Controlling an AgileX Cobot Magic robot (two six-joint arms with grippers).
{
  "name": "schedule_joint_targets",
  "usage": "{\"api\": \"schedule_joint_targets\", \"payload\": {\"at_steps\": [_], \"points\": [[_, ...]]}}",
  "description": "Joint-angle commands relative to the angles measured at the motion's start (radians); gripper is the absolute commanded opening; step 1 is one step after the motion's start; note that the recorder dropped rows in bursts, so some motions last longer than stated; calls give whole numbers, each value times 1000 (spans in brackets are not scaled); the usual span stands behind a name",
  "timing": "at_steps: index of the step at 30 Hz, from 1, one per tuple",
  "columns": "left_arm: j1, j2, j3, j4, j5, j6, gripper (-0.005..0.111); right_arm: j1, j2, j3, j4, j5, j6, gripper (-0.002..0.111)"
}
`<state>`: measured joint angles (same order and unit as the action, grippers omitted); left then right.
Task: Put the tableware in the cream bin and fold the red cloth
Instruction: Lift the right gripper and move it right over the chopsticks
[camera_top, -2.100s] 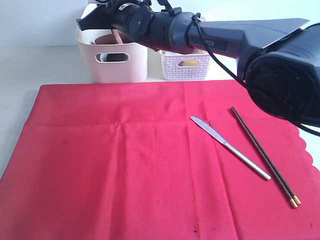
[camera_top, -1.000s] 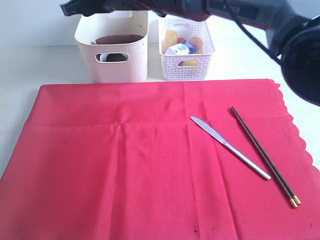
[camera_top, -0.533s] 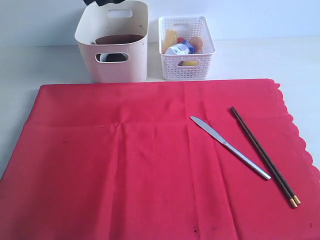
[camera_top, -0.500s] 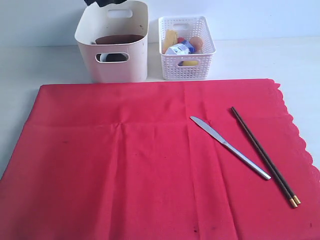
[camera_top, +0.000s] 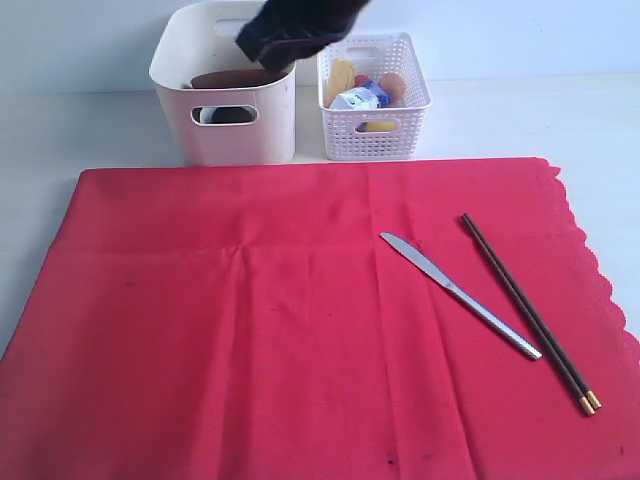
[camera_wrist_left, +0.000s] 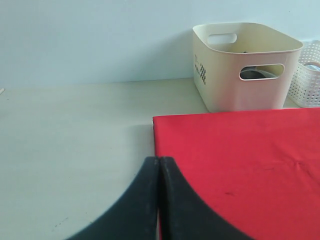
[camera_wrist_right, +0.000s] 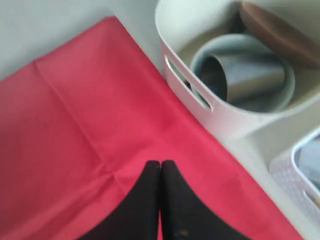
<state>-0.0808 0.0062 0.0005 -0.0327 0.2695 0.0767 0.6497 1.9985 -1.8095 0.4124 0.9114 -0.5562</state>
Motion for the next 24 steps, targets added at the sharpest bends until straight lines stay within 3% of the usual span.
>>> {"api": "schedule_joint_targets", "payload": {"at_steps": [1, 9, 16, 19, 24], "points": [[1, -6, -1, -10, -3, -3, 1, -70, -119, 232, -13, -86, -2, 0], [1, -6, -1, -10, -3, -3, 1, -208, -357, 655, -80, -183, 64, 0], [1, -6, -1, -10, -3, -3, 1, -234, -380, 845, -367, -207, 477, 1], [1, -6, -1, -10, -3, -3, 1, -232, -346, 878, -370, -203, 532, 11], [1, -6, -1, -10, -3, -3, 1, -232, -271, 886, -370, -217, 556, 37]]}}
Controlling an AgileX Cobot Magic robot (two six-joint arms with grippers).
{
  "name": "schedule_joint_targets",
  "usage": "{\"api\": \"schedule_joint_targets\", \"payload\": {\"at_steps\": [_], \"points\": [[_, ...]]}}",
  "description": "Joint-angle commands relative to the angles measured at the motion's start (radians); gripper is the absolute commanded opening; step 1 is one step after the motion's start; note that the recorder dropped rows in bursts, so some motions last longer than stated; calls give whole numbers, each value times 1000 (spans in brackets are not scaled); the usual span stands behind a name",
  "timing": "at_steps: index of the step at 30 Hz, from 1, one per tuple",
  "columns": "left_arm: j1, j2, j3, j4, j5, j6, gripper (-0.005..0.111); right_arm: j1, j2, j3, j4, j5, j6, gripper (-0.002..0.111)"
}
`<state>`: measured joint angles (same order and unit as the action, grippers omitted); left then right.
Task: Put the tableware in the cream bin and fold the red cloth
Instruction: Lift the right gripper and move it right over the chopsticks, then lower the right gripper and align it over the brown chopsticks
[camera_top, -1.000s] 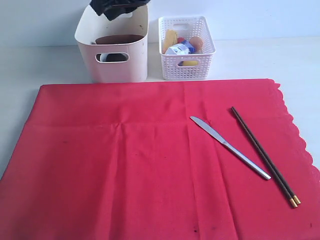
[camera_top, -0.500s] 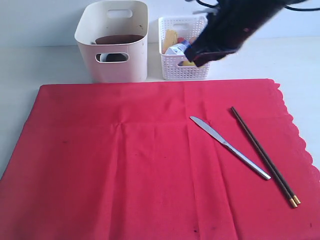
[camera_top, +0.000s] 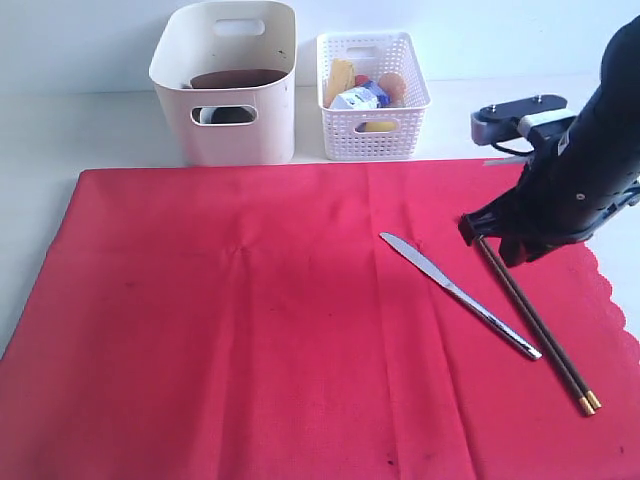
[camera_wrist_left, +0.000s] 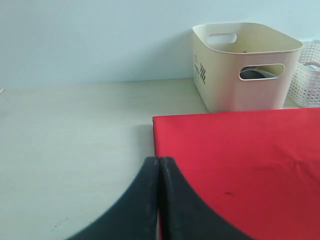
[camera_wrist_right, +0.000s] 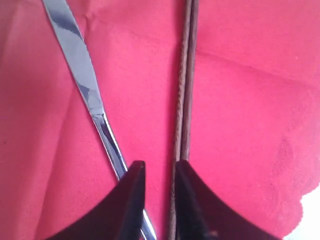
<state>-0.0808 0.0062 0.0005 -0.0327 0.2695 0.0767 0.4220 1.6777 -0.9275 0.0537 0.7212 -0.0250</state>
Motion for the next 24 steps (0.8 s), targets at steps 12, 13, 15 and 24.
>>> {"api": "schedule_joint_targets", "payload": {"at_steps": [12, 13, 15, 24], "points": [[1, -6, -1, -10, -3, -3, 1, -4, 186, 4, -139, -116, 35, 54], [1, -6, -1, -10, -3, -3, 1, -4, 191, 4, -145, -118, 35, 54], [1, -6, -1, -10, -3, -3, 1, -4, 193, 4, -144, -118, 25, 54], [1, -6, -1, -10, -3, -3, 1, -4, 221, 6, -144, -140, 25, 27]]}}
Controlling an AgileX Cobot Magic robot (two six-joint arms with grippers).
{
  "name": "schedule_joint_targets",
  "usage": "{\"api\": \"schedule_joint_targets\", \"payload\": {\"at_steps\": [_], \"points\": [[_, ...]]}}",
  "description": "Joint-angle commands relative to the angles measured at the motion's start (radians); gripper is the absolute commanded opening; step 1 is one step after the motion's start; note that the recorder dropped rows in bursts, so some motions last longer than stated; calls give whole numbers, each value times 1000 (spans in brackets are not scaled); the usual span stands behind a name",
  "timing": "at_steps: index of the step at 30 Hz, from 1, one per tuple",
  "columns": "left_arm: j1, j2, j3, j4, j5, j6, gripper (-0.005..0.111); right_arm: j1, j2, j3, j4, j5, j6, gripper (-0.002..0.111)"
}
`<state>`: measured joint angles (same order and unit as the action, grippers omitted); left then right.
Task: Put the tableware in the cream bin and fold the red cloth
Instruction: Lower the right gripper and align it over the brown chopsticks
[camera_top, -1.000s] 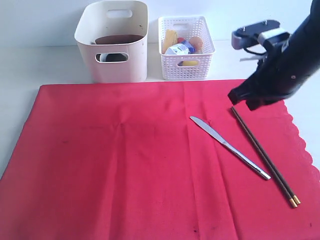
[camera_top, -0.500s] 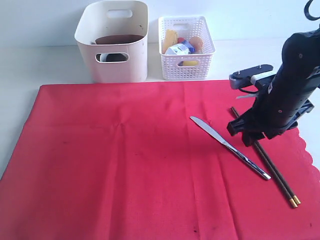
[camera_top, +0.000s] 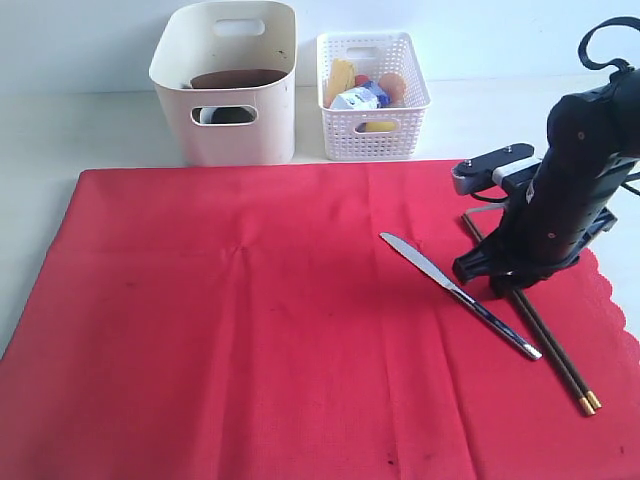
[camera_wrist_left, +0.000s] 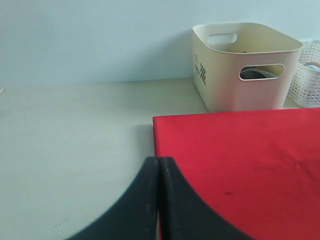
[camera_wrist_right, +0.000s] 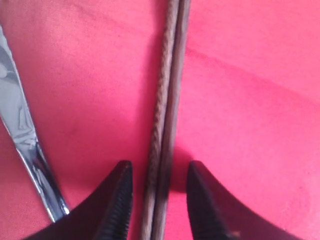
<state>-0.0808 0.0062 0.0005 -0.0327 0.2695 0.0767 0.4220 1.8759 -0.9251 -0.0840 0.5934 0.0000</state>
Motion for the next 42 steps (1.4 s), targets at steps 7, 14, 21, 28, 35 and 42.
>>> {"api": "schedule_joint_targets", "payload": {"at_steps": [7, 14, 21, 28, 35, 42], "points": [[1, -6, -1, -10, -3, -3, 1, -4, 71, 5, -7, -5, -47, 23], [1, -6, -1, -10, -3, -3, 1, -4, 71, 10, -2, -2, -61, 14], [1, -6, -1, -10, -3, -3, 1, -4, 68, 10, -2, 2, -70, 0], [1, -6, -1, -10, -3, -3, 1, -4, 12, 10, -2, 26, -70, 0], [1, -6, -1, -10, -3, -3, 1, -4, -68, 10, -2, 42, -71, 0], [1, -6, -1, -10, -3, -3, 1, -4, -97, 10, -2, 36, -86, 0]]}}
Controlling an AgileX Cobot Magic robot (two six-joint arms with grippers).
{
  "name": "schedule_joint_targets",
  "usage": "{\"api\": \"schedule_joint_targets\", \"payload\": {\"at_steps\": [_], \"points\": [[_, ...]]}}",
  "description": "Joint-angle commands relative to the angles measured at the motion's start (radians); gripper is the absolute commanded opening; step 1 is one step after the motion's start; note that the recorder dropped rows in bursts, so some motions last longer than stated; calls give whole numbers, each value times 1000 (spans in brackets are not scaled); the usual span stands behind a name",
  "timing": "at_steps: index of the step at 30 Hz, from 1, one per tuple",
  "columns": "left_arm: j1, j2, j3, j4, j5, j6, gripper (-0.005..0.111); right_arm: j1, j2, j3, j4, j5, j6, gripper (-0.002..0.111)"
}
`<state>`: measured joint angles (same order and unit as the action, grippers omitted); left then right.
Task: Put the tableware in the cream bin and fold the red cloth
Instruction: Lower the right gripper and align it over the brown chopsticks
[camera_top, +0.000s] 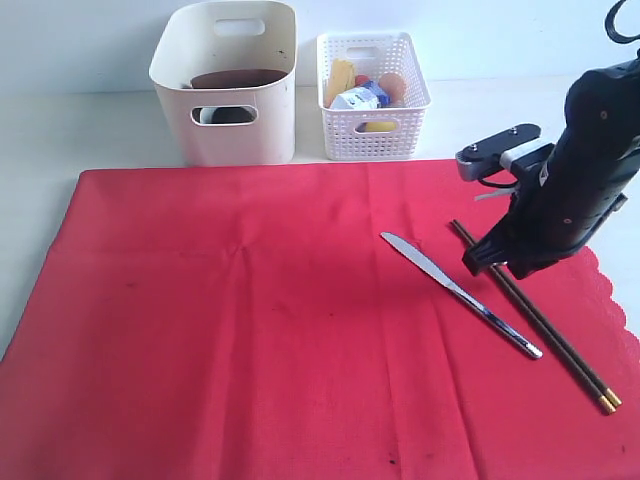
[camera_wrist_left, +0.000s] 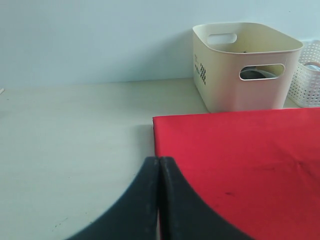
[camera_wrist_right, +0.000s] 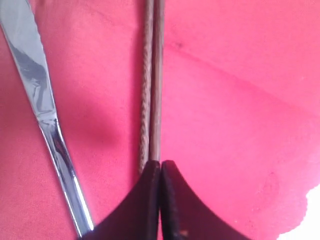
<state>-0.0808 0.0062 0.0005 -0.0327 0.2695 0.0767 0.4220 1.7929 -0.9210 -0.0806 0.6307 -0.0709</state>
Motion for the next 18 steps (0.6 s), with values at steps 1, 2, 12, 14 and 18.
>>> {"api": "schedule_joint_targets", "payload": {"at_steps": [1, 2, 12, 14, 18], "points": [[1, -6, -1, -10, -3, -3, 1, -4, -12, 6, -6, -1, -15, 0], [1, -6, -1, -10, -3, -3, 1, -4, -10, 6, -6, -1, -15, 0], [1, -6, -1, -10, -3, -3, 1, -4, -2, 6, -6, -38, 76, 15], [1, -6, -1, -10, -3, -3, 1, -4, 20, 6, -6, -52, 106, 27], [1, -6, -1, -10, -3, -3, 1, -4, 64, 6, -6, -59, 124, 50]]}}
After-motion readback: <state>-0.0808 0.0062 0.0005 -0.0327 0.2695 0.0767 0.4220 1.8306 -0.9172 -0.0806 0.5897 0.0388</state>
